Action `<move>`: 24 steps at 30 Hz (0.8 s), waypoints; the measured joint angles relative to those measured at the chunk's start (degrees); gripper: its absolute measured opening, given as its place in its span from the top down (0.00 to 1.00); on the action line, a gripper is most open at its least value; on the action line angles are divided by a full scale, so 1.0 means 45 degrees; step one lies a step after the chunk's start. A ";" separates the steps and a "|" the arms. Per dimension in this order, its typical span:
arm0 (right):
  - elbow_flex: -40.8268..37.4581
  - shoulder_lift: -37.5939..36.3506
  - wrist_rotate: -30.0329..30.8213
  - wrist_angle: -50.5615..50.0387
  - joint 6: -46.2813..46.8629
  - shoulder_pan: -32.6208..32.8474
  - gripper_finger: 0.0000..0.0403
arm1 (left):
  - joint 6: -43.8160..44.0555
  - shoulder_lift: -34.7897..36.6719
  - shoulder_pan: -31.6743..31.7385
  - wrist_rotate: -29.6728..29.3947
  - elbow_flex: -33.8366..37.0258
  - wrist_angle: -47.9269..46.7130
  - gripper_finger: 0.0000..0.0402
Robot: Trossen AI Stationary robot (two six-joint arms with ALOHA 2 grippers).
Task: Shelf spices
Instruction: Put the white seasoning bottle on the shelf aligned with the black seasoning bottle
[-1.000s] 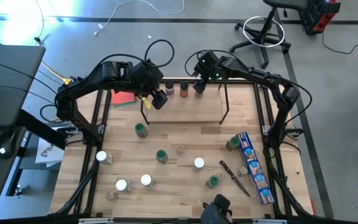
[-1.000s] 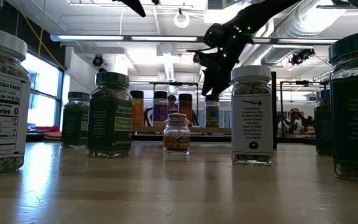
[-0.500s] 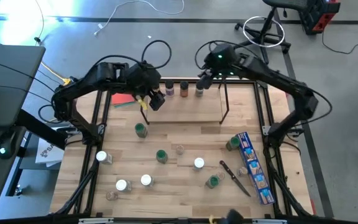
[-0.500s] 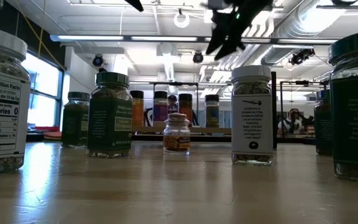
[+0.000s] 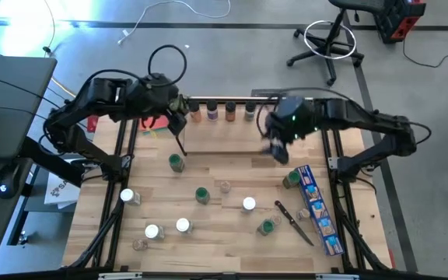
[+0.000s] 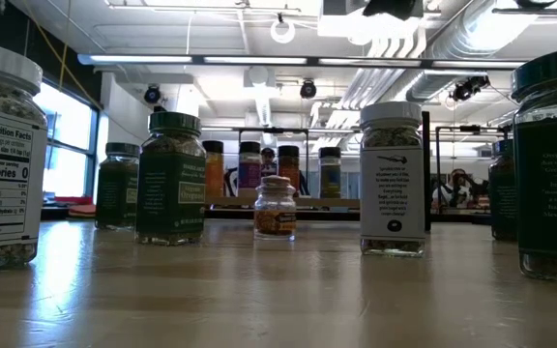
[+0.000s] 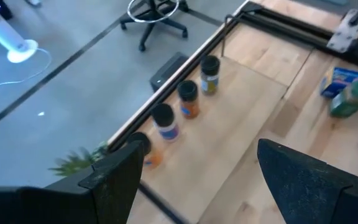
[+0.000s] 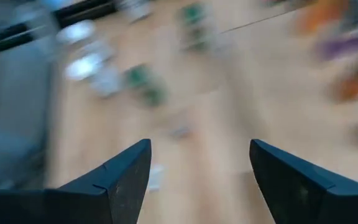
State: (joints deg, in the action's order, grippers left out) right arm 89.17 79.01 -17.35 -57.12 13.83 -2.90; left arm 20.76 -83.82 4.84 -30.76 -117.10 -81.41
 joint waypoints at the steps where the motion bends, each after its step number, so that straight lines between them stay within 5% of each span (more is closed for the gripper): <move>1: 0.0000 0.0117 -0.0712 0.0204 0.0445 0.0248 0.34 | -0.0083 0.0024 0.0000 -0.0023 0.0000 -0.0153 0.23; 5: 0.0000 0.0663 -0.1192 0.0860 0.1201 0.1350 0.34 | -0.0719 0.0026 0.0000 -0.0008 0.0000 -0.0397 0.23; 12: 0.0000 0.2371 0.1875 0.0606 0.1725 0.3462 0.33 | -0.2271 0.0056 0.0000 0.1180 0.0000 -0.0904 0.23; 24: -0.0005 0.5454 0.2224 0.0412 0.4806 0.3774 0.21 | -0.4929 0.0551 -0.0003 0.2707 0.0000 -0.1843 0.23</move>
State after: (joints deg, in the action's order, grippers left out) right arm 89.14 103.55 -7.34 -55.27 35.46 14.09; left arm -1.42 -81.34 4.83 -18.58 -117.10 -89.70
